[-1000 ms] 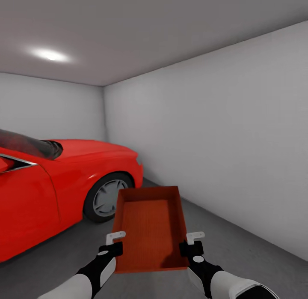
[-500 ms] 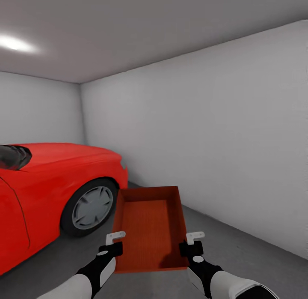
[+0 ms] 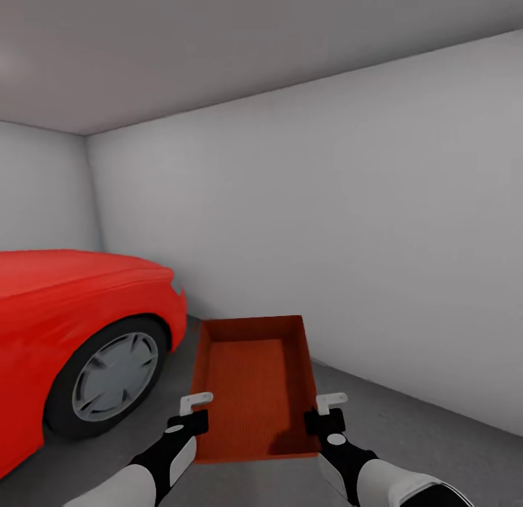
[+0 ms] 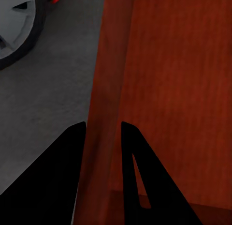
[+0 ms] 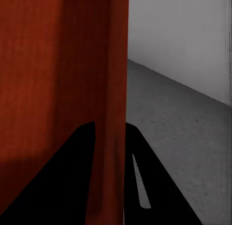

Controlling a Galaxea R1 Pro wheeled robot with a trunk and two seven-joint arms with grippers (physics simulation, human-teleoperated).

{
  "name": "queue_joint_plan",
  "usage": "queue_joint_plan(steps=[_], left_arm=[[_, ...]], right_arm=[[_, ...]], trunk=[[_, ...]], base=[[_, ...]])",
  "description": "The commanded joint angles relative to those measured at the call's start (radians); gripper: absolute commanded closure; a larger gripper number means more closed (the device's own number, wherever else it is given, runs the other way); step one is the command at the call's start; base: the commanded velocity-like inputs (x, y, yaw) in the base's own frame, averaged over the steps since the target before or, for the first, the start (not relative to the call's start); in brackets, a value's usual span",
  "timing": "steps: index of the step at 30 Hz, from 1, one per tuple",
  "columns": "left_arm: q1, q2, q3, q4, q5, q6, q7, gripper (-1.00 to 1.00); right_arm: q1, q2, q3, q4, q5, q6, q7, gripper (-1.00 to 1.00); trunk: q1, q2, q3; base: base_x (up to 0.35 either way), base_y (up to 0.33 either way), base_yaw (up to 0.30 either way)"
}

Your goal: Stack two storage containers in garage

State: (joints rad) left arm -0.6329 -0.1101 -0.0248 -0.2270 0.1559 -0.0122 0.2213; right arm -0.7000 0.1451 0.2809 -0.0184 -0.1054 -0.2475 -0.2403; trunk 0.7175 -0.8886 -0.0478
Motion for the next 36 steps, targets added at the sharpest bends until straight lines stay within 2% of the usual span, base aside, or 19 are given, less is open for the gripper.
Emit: queue_joint_plan(steps=[1,36], left_arm=[[-0.001,0.001,0.02,-0.004,-0.015,-0.005,0.012,1.0],[-0.001,0.001,0.022,-0.004,-0.015,-0.005,0.012,1.0]], right_arm=[[-0.001,-0.006,-0.033,0.005,-0.036,-0.009,-0.005,1.0],[-0.001,-0.006,-0.034,0.005,-0.036,-0.009,-0.004,1.0]], trunk=[[0.001,-0.001,-0.002],[0.001,-0.001,-0.002]], base=[[0.286,0.084,-0.279],[0.286,0.079,-0.281]])
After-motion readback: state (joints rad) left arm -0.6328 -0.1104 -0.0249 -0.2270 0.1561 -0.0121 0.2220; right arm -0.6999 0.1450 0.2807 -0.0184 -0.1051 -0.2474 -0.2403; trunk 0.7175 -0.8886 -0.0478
